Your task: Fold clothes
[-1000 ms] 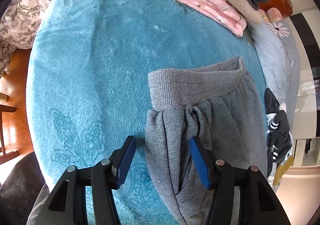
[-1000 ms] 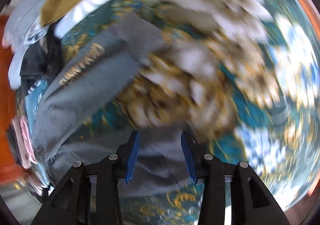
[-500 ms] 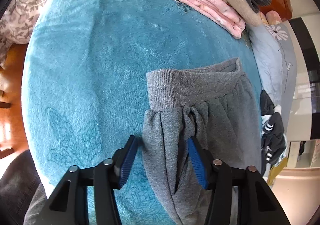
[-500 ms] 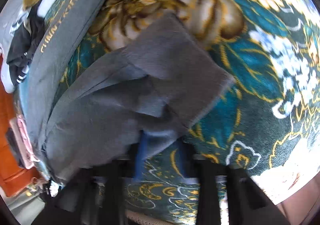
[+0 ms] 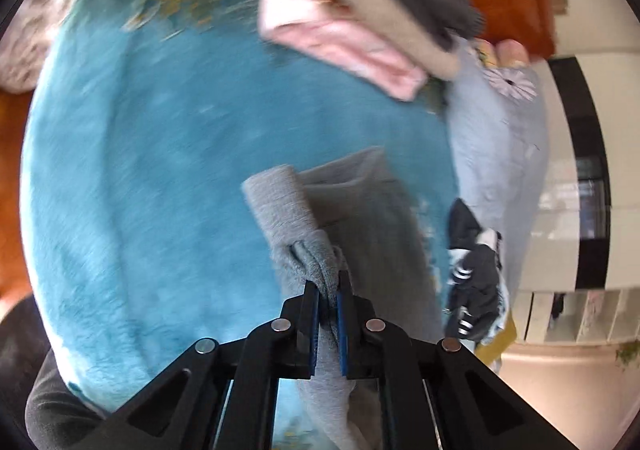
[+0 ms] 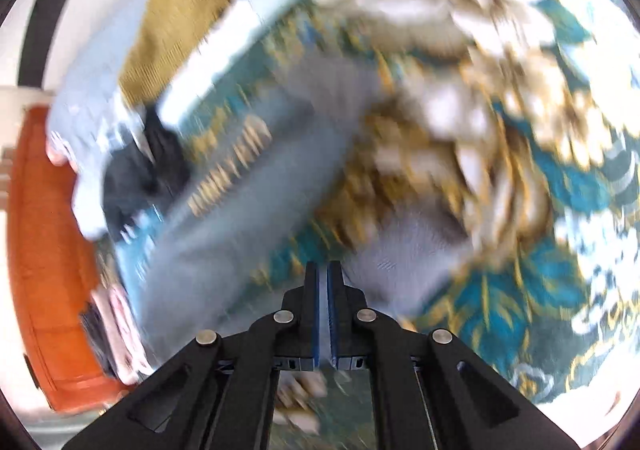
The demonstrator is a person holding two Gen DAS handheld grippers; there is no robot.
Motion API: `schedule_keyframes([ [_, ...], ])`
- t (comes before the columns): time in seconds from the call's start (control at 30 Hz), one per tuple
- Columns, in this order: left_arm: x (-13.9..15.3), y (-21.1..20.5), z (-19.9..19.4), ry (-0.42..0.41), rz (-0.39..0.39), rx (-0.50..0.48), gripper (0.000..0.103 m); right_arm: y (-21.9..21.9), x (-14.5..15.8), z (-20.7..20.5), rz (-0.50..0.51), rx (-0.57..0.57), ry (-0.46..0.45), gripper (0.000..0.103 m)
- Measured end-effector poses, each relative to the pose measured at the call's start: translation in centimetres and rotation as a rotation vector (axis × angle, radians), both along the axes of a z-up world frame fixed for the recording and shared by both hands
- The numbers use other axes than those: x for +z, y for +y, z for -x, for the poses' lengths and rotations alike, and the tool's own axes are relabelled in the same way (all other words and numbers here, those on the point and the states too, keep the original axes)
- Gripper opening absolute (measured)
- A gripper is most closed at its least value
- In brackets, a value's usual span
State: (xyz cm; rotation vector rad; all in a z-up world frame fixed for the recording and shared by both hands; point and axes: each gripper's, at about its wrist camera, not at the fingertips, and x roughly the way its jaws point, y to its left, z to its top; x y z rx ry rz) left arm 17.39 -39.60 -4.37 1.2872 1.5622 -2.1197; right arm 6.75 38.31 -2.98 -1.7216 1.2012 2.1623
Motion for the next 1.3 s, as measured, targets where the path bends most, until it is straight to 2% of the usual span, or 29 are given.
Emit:
schedule_keyframes([
  [0.07,1.8,0.7,3.4,0.030,0.005,-0.039,0.008,1.0,0.9,2.2,0.000,-0.048,0.051,0.003],
  [0.13,2.9,1.3,6.3,0.016,0.039,-0.060,0.008,0.8,1.2,4.2,-0.010,-0.027,0.059,0.003],
  [0.2,3.1,2.1,8.4,0.002,0.059,-0.068,0.008,-1.1,0.7,5.7,0.002,0.081,0.014,0.003],
  [0.27,2.9,2.5,8.8,-0.008,0.055,-0.067,0.008,-3.0,-0.1,6.1,0.017,0.163,-0.017,0.004],
  [0.33,2.5,2.8,8.5,-0.041,0.064,-0.061,0.008,-4.5,-1.2,5.4,0.080,0.218,-0.070,0.004],
  [0.4,1.8,2.6,7.9,-0.067,0.064,-0.044,0.008,-6.0,-2.5,4.2,0.144,0.303,-0.143,0.008],
  [0.43,1.4,2.4,7.5,-0.076,0.062,-0.034,0.008,-7.0,-3.2,3.3,0.165,0.361,-0.187,0.014],
  [0.5,0.8,2.1,6.5,-0.086,0.058,-0.018,0.008,-8.9,-4.6,1.2,0.207,0.471,-0.272,0.052],
  [0.53,0.6,2.0,6.3,-0.090,0.056,-0.011,0.008,-9.6,-5.5,0.1,0.232,0.499,-0.301,0.056],
  [0.6,0.3,1.9,5.9,-0.098,0.055,-0.001,0.008,-10.1,-7.5,-2.3,0.274,0.486,-0.358,0.056],
  [0.7,0.4,1.9,5.3,-0.104,0.074,-0.005,0.008,-9.2,-10.4,-5.2,0.261,0.382,-0.437,0.056],
  [0.77,0.5,1.9,4.9,-0.108,0.084,0.001,0.008,-7.7,-10.7,-6.1,0.224,0.284,-0.411,0.056],
  [0.9,0.2,2.0,4.1,-0.112,0.081,0.003,0.008,-4.9,-8.2,-4.3,0.127,0.152,-0.253,0.056],
  [0.97,0.2,2.2,3.8,-0.115,0.080,0.001,0.008,-4.5,-6.9,-2.4,0.108,0.149,-0.181,0.056],
  [1.07,0.1,2.4,3.4,-0.112,0.076,0.009,0.008,-4.7,-5.9,-0.3,0.085,0.174,-0.147,0.056],
  [1.2,-0.2,2.4,2.7,-0.123,0.078,0.012,0.008,-5.5,-6.6,0.4,0.027,0.203,-0.201,0.056],
  [1.3,-0.6,2.3,2.3,-0.134,0.076,0.016,0.008,-6.0,-7.6,0.0,0.000,0.206,-0.263,0.049],
])
